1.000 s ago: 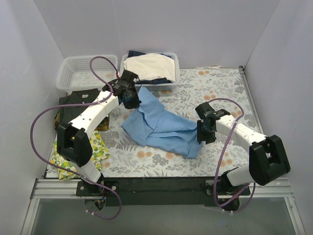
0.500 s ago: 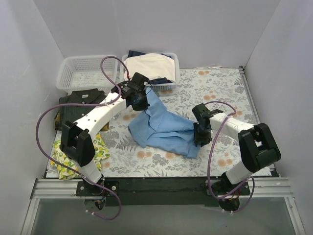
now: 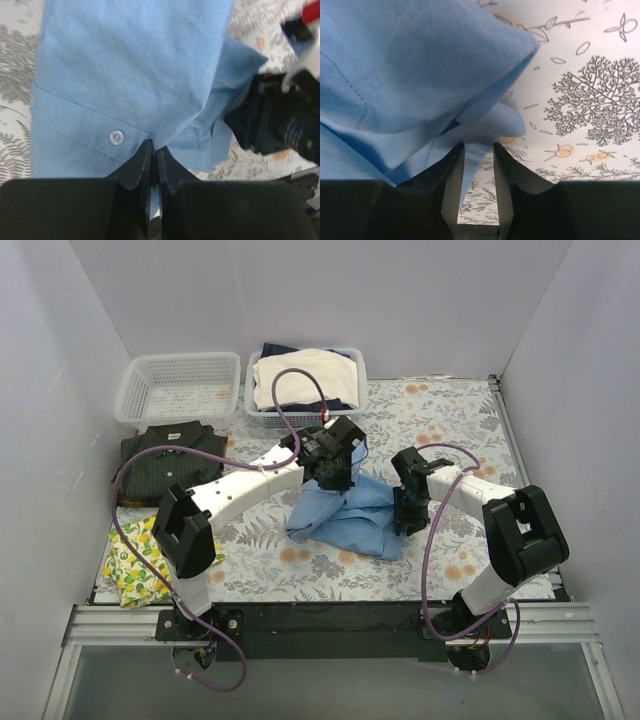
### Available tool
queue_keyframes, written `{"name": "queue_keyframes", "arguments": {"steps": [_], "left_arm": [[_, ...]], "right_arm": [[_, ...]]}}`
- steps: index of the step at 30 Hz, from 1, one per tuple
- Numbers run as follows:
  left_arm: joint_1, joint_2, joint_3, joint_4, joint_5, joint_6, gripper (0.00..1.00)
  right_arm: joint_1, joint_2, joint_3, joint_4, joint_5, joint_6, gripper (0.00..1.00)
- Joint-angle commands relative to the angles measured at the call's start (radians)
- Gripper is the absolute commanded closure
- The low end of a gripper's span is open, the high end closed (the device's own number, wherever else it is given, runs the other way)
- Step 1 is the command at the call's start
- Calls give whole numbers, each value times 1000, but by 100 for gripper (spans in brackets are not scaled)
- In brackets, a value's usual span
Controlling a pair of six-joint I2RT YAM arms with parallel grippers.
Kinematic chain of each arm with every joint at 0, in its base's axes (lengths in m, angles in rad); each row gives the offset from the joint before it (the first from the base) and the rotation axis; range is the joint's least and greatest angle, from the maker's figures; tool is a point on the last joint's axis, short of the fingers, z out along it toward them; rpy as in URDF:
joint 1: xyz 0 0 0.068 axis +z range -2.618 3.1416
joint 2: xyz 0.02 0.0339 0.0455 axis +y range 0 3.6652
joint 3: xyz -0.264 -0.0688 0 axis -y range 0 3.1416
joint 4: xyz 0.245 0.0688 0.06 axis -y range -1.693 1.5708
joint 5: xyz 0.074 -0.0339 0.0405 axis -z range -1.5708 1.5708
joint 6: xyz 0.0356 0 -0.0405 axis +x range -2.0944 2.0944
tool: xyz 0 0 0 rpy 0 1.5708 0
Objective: Fold and stack the long sleeve shirts
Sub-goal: Fold the shirt
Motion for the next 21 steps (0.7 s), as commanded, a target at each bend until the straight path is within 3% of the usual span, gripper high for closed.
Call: {"name": "queue_keyframes", "arguments": {"steps": [1,7,9,10,11,14,16,21], "left_arm": [[-88,13,30,15,19,-14,100],[-158,88,120,44,94,-13,100],[-172,115,131,66,127,-11,95],[-175,125,134,92,173,-5,89],[-178,144,137,101,184,0,69],[-182,160,179,66,123,9,51],[-180,157,205,32,65,18,34],[-148,116,226,23,-29,61,27]], "right_arm": [[-23,35,53,96,-45,-6,62],[-29,25,85,146,-134,-10,62],[-33,16,77,150,-151,-6,62],[-35,12,73,150,-154,-6,62],[-37,8,68,151,-154,-4,62],[-52,-29,41,139,-148,13,62],[-61,-75,28,96,-107,29,62],[-93,-219,13,25,-3,37,60]]}}
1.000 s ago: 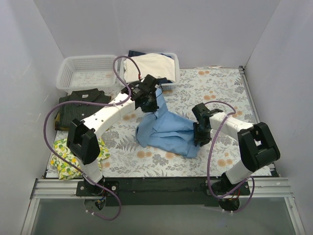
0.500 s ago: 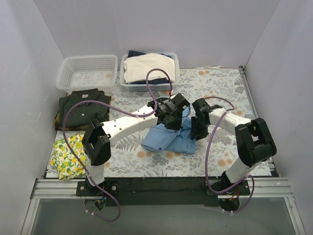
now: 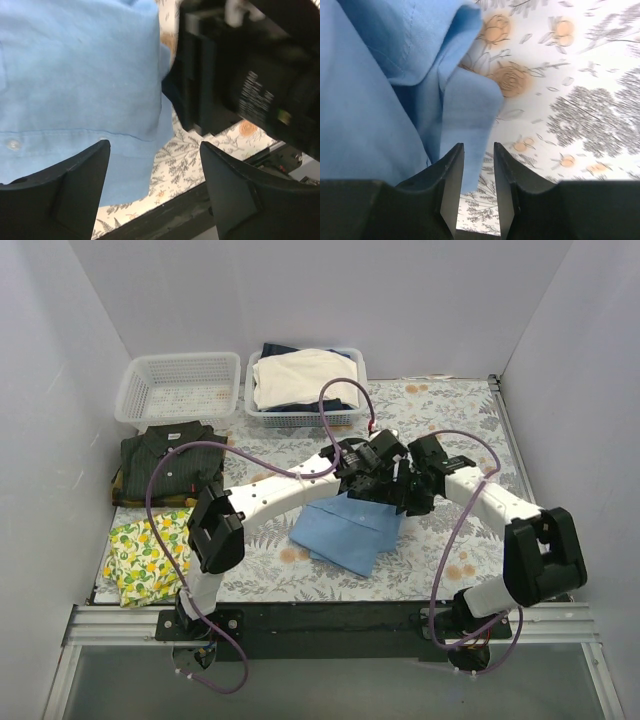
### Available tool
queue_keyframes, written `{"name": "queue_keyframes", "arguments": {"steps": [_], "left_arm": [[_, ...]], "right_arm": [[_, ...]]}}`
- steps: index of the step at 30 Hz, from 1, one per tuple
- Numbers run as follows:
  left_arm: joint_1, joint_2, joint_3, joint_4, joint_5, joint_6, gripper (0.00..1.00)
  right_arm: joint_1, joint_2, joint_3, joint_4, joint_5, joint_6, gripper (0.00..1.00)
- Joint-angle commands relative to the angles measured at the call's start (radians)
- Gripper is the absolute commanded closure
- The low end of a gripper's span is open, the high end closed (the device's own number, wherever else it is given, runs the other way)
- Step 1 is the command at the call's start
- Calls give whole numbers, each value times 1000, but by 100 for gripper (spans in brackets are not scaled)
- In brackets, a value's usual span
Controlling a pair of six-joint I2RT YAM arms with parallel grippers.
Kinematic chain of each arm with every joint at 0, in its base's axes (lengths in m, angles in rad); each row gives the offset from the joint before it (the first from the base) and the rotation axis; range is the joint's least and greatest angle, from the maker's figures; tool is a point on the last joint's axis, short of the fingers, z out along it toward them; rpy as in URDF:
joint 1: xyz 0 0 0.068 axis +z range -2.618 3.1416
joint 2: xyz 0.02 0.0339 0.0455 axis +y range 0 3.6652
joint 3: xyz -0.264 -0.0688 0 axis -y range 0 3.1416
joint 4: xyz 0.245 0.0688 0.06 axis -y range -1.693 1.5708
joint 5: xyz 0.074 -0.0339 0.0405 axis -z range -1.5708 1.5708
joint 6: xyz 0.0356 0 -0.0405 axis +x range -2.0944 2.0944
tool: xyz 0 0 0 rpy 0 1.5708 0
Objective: Fold and stack the long sleeve shirts
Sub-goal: Fold the shirt
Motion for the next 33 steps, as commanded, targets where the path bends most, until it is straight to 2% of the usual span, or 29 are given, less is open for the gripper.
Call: {"name": "queue_keyframes", "arguments": {"steps": [1,5,6,10,11,12,14,17,25,27,30,31,32,33], "left_arm": [[39,-86,37,-22,-100,35,27],[98,-122,-21,-29,-124,23,27],[134,-129,-52,-28,-113,18,27],[229,-187,-124,14,-85,23,27],[243,-206,-136,21,-82,32,27],[269,-211,-145,30,-84,37,27],[290,-208,-167,44,-58,58,27],[321,-185,-175,34,-42,63,27],[352,-148,-205,70,-13,69,27],[359,-143,-213,74,-4,72,27],[370,-134,-214,72,-2,77,27],[372,-132,-214,74,-1,78,27],[378,-132,-214,74,-1,78,27],[381,-132,-216,74,-1,81,27]], "right_arm": [[-27,-145,-17,-58,79,16,60],[-25,-191,11,-50,20,-33,56],[-25,-193,17,-41,-45,-47,56],[-22,-174,63,-19,-147,-107,52],[-23,-170,71,-21,-165,-116,45],[-20,-168,81,-18,-193,-119,44],[-11,-168,84,-10,-205,-133,38],[7,-168,91,-1,-226,-154,35],[30,-92,85,34,-227,-161,34],[30,-47,92,65,-205,-159,39],[30,8,137,71,-182,-155,70],[30,13,149,70,-174,-148,91],[30,7,167,68,-164,-142,97],[30,-1,175,70,-161,-139,99]]}}
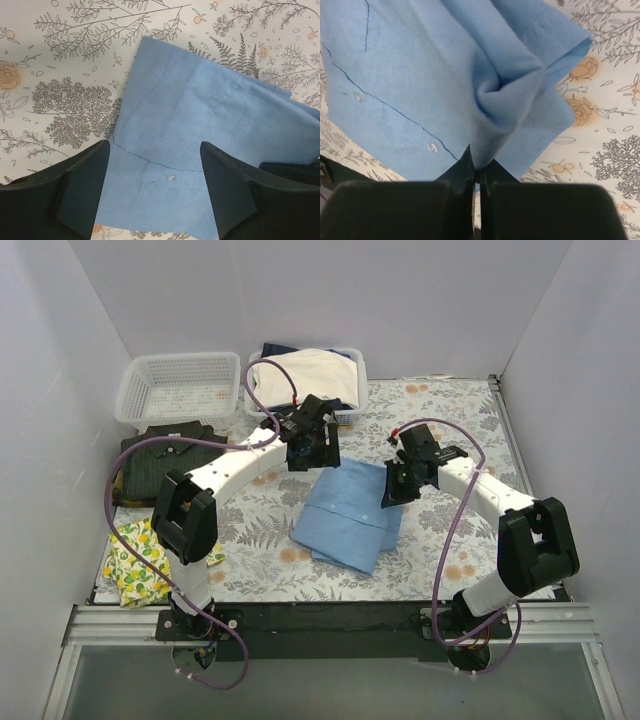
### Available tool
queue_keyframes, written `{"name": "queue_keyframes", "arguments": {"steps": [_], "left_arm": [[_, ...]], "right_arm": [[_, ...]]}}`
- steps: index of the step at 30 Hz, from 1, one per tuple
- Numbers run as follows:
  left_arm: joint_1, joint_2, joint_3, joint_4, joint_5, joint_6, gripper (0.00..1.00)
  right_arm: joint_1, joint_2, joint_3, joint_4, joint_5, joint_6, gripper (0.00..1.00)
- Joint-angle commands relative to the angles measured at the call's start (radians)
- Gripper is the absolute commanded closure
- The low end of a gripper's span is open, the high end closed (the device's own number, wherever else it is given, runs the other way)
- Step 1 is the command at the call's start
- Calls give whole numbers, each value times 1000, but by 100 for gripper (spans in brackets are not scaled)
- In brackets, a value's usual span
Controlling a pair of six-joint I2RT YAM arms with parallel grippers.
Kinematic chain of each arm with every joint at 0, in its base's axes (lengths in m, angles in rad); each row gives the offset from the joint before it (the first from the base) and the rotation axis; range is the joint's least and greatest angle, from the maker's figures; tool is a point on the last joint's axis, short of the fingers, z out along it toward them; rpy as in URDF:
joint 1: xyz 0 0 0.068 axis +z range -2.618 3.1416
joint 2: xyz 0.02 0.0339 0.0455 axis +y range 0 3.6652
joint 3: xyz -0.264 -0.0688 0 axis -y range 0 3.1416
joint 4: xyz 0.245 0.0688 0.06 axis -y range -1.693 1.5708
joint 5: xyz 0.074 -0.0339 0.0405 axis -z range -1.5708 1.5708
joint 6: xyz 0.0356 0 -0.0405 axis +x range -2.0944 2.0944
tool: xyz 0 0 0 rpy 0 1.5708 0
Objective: Fold and stack the long sleeve shirts
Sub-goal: Fold the shirt
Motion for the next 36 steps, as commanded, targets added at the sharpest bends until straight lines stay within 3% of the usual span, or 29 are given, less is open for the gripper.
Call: {"name": "queue_keyframes", "arguments": {"steps": [1,10,17,19,22,29,36], "left_arm": [[22,-8,-5,16,11,20,27],[27,-2,-30,56,66,46,28],[22,-5,-62,122,161,152,28],[19,-10,-79,148,164,192,28],[8,-7,-91,165,183,227,28],[-47,27,-102,200,161,256,28],[-52,19,-48,219,108,282,26]], "right_arm": [[2,-27,91,42,36,11,99],[2,-80,130,31,94,8,99],[-45,53,147,28,166,59,98],[-75,88,154,28,179,88,88],[-95,179,200,-45,269,115,79],[-105,346,240,-124,366,111,73],[-107,300,263,-140,412,114,54]]}}
